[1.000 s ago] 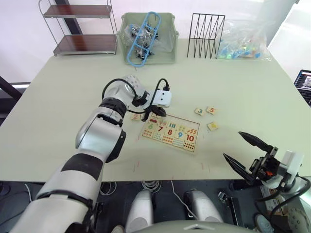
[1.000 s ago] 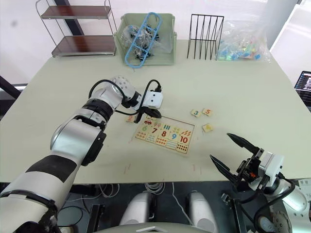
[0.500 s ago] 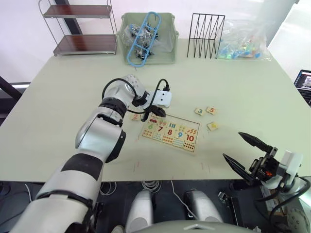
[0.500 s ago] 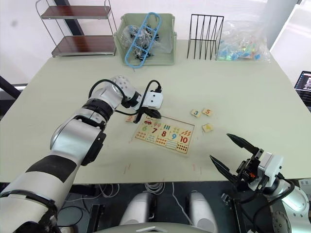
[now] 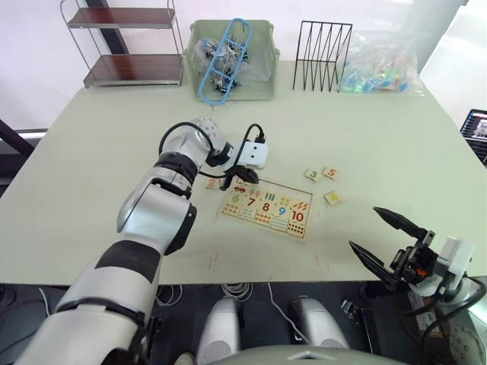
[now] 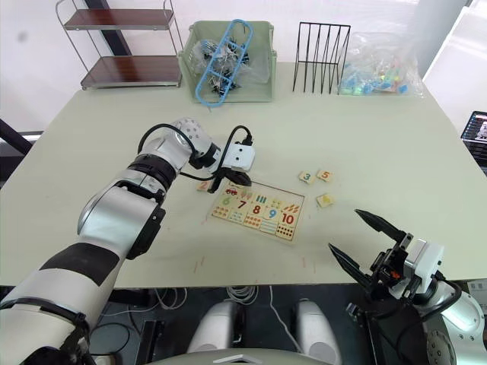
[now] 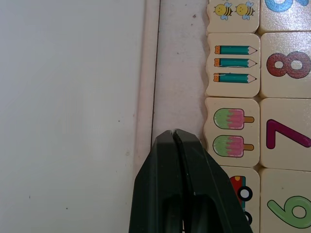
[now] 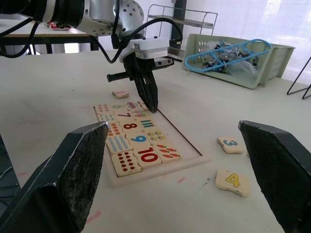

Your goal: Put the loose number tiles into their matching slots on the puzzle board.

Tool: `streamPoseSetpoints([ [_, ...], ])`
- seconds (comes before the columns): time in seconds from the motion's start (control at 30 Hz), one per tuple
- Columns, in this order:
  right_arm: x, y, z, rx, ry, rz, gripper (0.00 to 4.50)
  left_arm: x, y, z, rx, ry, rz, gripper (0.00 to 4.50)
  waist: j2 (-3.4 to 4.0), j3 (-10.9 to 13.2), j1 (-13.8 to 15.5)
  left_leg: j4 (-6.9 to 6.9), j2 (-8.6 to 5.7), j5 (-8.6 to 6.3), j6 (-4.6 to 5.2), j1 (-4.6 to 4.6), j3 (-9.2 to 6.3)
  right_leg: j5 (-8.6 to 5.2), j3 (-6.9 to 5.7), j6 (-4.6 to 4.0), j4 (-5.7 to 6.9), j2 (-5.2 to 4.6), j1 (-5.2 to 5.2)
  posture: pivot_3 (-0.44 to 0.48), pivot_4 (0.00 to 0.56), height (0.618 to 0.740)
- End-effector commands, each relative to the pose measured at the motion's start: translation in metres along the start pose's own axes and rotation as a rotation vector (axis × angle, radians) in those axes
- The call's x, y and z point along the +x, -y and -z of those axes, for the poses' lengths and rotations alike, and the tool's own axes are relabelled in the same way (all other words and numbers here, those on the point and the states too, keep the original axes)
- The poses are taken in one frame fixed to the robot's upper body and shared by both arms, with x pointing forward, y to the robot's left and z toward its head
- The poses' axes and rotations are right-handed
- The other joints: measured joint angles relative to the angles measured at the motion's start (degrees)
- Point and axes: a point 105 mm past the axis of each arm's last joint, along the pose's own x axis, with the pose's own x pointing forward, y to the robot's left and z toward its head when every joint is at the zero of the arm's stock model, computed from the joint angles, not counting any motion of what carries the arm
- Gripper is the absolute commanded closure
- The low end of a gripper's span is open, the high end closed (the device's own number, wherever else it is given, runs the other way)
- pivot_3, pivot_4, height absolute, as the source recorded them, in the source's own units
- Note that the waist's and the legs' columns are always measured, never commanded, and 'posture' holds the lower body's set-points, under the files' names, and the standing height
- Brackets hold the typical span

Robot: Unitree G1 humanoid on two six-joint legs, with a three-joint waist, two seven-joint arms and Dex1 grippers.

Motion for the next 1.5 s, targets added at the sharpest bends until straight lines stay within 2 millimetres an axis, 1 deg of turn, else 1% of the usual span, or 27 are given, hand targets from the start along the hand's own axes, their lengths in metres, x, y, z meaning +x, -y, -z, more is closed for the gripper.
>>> streamPoseSetpoints([
  [0.03,0.0,0.0,-0.006,-0.023,0.021,-0.007,0.0,-0.006,-0.004,-0.004,0.041,-0.003,-0.016,4.44,0.0,0.0,0.0,0.0,0.0,0.0,0.0,0.0,0.0,0.0,0.0,0.0,0.0,0.0,0.0,0.0,0.15,0.74],
  [0.63,0.001,0.001,-0.005,-0.023,0.021,-0.015,0.0,-0.007,-0.004,-0.003,0.037,0.002,-0.017,4.44,0.0,0.0,0.0,0.0,-0.01,0.0,0.0,0.0,-0.01,0.0,0.0,0.0,0.0,0.0,0.0,0.0,0.15,0.74],
  [0.8,0.001,0.0,-0.005,-0.02,0.022,-0.016,0.0,-0.009,-0.007,-0.013,0.011,0.072,-0.03,4.44,0.0,0.0,0.01,0.0,-0.01,0.0,0.0,0.0,-0.01,0.0,0.0,0.0,0.0,0.0,0.0,0.0,0.15,0.74],
  [1.0,0.001,-0.001,-0.005,-0.017,0.022,-0.017,0.0,-0.019,-0.01,-0.02,-0.055,0.176,-0.044,4.44,0.0,0.0,-0.01,0.0,-0.01,0.0,0.0,-0.01,-0.02,0.0,-0.01,0.0,0.0,0.0,0.0,0.0,0.15,0.74],
  [1.1,0.002,-0.001,-0.005,-0.016,0.023,-0.02,0.0,-0.03,-0.015,-0.024,-0.126,0.268,-0.083,4.44,0.0,0.0,-0.04,0.0,-0.01,0.0,0.0,-0.01,-0.04,0.0,-0.02,0.0,0.01,0.0,0.0,0.0,0.15,0.74],
  [1.2,0.002,-0.001,-0.005,-0.015,0.024,-0.021,0.0,-0.041,-0.018,-0.021,-0.18,0.327,-0.123,4.44,0.0,0.0,-0.06,0.0,-0.02,0.0,0.0,0.0,-0.05,0.0,-0.02,0.0,0.02,0.0,0.0,0.0,0.15,0.74],
  [1.4,0.003,0.005,-0.006,-0.009,0.035,-0.01,0.0,-0.07,-0.024,-0.011,-0.343,0.504,-0.234,4.44,0.01,0.0,-0.13,0.0,-0.03,0.0,0.0,0.0,-0.12,0.0,-0.07,-0.01,0.06,0.0,0.0,0.0,0.15,0.74],
  [1.5,0.004,0.007,-0.004,-0.008,0.027,-0.019,0.0,-0.084,-0.022,0.0,-0.396,0.571,-0.291,4.44,0.01,0.0,-0.19,0.02,-0.03,0.0,0.0,0.01,-0.13,0.0,-0.06,-0.01,0.1,0.0,0.0,0.0,0.15,0.74],
])
